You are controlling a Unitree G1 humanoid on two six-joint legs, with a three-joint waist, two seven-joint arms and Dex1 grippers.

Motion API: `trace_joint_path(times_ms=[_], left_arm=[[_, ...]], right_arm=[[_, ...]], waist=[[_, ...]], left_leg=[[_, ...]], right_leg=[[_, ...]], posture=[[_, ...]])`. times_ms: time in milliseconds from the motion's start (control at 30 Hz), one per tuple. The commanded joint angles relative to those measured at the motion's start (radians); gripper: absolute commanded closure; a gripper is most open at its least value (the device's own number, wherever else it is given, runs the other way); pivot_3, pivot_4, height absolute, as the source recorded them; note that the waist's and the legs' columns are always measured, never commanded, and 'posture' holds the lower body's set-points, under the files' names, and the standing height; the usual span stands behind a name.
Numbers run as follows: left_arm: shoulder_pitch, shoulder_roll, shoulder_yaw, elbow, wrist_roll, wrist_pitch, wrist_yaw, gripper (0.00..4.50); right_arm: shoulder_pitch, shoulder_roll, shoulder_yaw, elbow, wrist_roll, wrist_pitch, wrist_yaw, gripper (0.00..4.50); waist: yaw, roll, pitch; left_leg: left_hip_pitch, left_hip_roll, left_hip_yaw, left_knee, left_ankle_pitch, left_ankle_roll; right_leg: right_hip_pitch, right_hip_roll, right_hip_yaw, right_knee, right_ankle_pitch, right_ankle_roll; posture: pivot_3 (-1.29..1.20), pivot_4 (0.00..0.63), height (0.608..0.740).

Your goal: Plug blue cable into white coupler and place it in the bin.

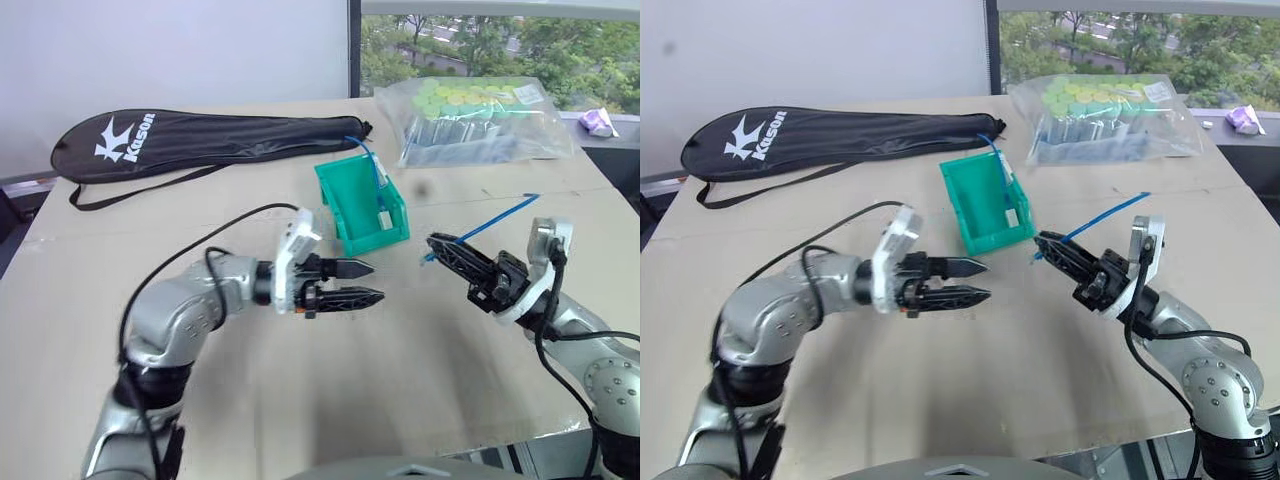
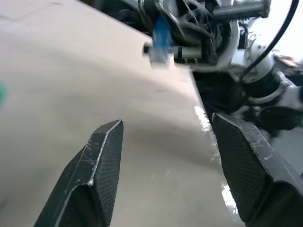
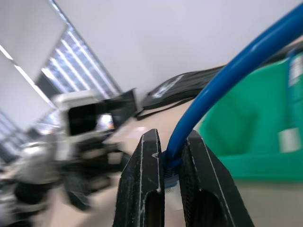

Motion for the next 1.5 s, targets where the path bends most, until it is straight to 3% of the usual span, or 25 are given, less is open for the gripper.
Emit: trace_joint_path(times_ms=[33, 267, 367, 533, 833, 1133, 1500], left_arm=[[0.146, -0.082, 0.046, -0.098, 0.145, -0.184, 0.197, 1.32], [0.411, -0.209, -0.089, -0.114, 0.505, -0.522, 0.456, 1.32], [0.465, -0.247, -0.087, -0.087, 0.557, -0.586, 0.511, 1.32], [0.522, -0.213, -0.090, 0.021, 0.603, -0.719, 0.465, 1.32], [0.421, -0.165, -0.137, 0.295, 0.586, -0.933, 0.274, 1.32], [0.244, -0.194, -0.175, 0.519, 0.596, -0.956, 0.201, 1.32], [0.126, -0.175, -0.221, 0.648, 0.587, -0.975, 0.067, 1.32]], right_arm=[[-0.010, 0.007, 0.019, 0.027, -0.123, -0.080, 0.062, 4.50], [-0.023, 0.044, 0.047, 0.059, -0.201, -0.109, 0.099, 4.50], [-0.024, 0.046, 0.037, 0.055, -0.203, -0.101, 0.096, 4.50], [-0.019, 0.048, 0.036, 0.050, -0.206, -0.094, 0.093, 4.50], [0.000, 0.089, 0.063, 0.040, -0.241, -0.105, 0.081, 4.50], [0.045, 0.097, 0.053, 0.004, -0.255, -0.106, 0.065, 4.50], [0.029, 0.117, 0.079, 0.009, -0.285, -0.119, 0.066, 4.50]], waist=[[0.002, 0.000, 0.000], [0.024, 0.000, 0.000], [0.026, 0.000, 0.000], [0.023, 0.000, 0.000], [0.024, 0.000, 0.000], [0.028, 0.006, -0.004], [0.027, 0.008, -0.005]], left_leg=[[0.000, 0.000, 0.001, 0.000, 0.000, 0.000], [0.000, -0.001, 0.001, 0.000, 0.000, 0.000], [0.000, -0.001, 0.000, 0.000, 0.000, 0.000], [0.000, -0.001, 0.000, 0.000, 0.000, 0.000], [0.000, -0.002, 0.001, 0.000, 0.000, 0.000], [0.003, -0.003, 0.000, 0.000, 0.000, 0.001], [0.008, -0.003, 0.001, 0.000, 0.000, 0.001]], right_leg=[[0.000, -0.001, 0.000, 0.000, 0.000, 0.000], [0.000, -0.002, 0.001, -0.001, 0.000, 0.000], [0.000, -0.002, 0.000, 0.000, 0.000, 0.000], [0.000, -0.001, -0.001, 0.000, 0.000, 0.000], [0.000, -0.001, -0.003, 0.000, -0.001, -0.002], [0.004, -0.003, -0.005, 0.000, 0.000, 0.001], [0.009, -0.002, -0.004, 0.000, 0.001, 0.002]], posture=[[0.00, 0.150, 0.740], [0.00, 0.150, 0.740], [0.00, 0.150, 0.740], [0.00, 0.150, 0.740], [0.00, 0.150, 0.740], [0.00, 0.150, 0.740], [0.00, 0.150, 0.740]])
